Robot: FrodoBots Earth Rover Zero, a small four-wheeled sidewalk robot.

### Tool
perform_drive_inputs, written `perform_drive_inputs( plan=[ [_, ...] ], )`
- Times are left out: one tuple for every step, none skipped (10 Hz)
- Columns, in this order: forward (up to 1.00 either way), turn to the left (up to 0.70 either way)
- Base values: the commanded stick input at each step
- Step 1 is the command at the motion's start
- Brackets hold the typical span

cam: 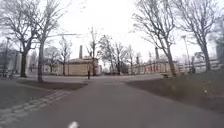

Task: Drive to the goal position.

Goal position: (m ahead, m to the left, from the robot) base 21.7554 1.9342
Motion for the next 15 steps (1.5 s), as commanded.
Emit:
perform_drive_inputs(
  plan=[
    [1.0, 0.0],
    [1.0, 0.0],
    [1.0, 0.0],
    [1.0, 0.0],
    [1.0, 0.0],
    [1.0, 0.0],
    [1.0, 0.0],
    [1.0, 0.0],
    [1.0, 0.0],
    [1.0, 0.0],
    [1.0, 0.0],
    [1.0, 0.0],
    [1.0, 0.0],
    [1.0, 0.0],
    [1.0, 0.0]
  ],
)
